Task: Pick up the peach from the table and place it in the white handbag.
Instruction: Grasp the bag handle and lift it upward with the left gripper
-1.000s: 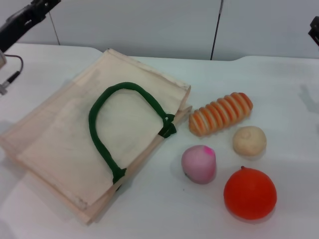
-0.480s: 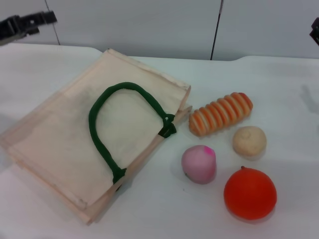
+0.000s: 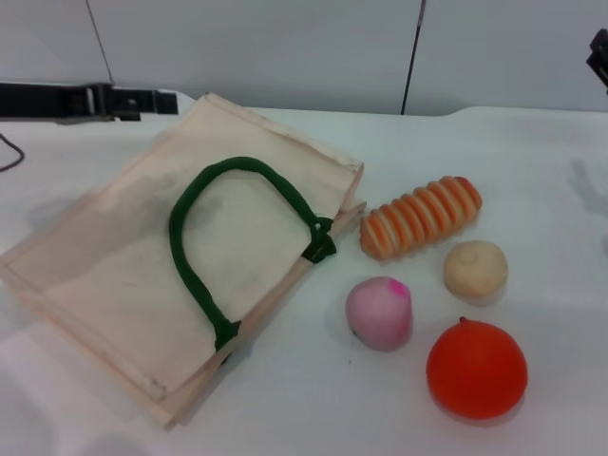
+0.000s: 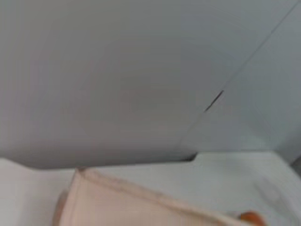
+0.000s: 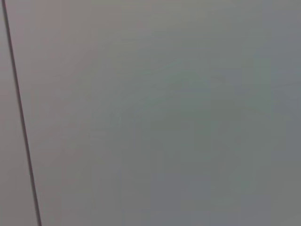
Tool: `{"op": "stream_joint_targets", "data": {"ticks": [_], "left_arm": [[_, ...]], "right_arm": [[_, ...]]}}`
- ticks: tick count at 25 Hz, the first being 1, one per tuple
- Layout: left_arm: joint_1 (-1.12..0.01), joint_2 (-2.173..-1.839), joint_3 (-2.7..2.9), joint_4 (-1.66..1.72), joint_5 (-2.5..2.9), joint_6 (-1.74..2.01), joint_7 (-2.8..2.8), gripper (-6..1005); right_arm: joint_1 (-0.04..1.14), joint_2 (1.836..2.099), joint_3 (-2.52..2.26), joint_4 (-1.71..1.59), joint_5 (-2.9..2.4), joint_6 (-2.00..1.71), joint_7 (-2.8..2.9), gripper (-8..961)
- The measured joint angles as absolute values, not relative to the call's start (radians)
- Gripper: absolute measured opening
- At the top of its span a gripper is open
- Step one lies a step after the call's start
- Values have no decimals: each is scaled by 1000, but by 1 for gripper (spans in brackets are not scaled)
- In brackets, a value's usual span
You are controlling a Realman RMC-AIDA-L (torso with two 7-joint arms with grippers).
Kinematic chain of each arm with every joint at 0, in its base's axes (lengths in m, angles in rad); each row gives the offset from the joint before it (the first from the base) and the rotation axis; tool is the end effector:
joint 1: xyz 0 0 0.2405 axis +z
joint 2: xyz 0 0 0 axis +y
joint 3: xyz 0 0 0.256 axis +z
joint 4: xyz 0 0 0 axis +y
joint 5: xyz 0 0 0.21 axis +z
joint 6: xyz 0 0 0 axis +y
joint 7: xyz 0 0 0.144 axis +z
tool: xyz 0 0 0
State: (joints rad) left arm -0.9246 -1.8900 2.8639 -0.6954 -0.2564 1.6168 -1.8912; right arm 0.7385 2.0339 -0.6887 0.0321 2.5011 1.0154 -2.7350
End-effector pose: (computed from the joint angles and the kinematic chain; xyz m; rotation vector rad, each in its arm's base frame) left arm -0.2699 0.4054 0.1141 -2.3021 -1.3257 -0.5968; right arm 0.2918 0.4184 0.0169 -1.5693 0.6772 0.8015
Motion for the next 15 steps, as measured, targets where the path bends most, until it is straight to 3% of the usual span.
{"op": "stream_joint_targets", "data": {"ticks": [15], "left_arm": [[-996, -1899, 2864, -549, -84, 1405, -1795, 891]], "right_arm": [[740, 2034, -689, 32, 2501, 1015, -2734, 893]]}}
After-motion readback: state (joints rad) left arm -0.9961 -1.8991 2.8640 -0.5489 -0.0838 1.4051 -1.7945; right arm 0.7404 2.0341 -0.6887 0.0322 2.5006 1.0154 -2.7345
